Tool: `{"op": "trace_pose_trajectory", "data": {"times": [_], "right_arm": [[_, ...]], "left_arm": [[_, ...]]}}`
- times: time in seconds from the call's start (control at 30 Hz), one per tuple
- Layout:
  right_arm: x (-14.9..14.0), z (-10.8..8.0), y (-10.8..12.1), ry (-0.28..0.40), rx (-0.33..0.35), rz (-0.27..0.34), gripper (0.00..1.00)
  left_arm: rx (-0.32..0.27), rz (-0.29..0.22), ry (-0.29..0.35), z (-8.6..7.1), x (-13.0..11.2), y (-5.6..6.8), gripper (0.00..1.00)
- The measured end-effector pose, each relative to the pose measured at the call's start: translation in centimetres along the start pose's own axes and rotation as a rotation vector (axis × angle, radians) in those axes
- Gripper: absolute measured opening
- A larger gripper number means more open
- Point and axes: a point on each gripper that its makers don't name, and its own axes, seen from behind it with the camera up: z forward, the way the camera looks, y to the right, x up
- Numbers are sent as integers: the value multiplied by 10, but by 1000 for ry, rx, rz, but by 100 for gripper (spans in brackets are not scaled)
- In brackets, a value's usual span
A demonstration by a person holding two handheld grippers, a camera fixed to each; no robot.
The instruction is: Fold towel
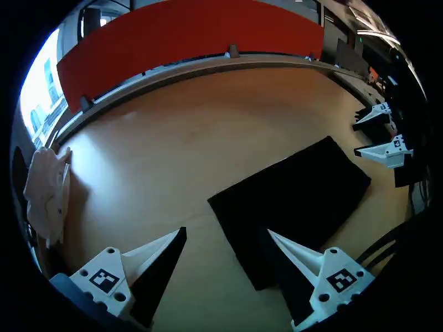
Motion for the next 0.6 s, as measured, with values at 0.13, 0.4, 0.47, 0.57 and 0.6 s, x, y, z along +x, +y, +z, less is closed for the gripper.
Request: {"op": "trace_pose_trajectory", "data": {"times": [0.13,0.4,0.47,0.57,0.6], "right_arm": [[0,-3,-2,4,0,4,99],[-4,-13,-8,8,6,5,99],[-6,-16,-10,8,6,5,99],[-10,-20,-14,8,7,8,99],[-11,-22,-15,8,8,9,99]], "left_arm": [[0,3,2,-3,-1,0,97],[13,-8,6,-9,-6,-1,97],[17,-15,7,-12,-8,-1,97],[22,-28,6,-16,-13,-1,97],[24,-33,5,-18,-15,-1,97]]}}
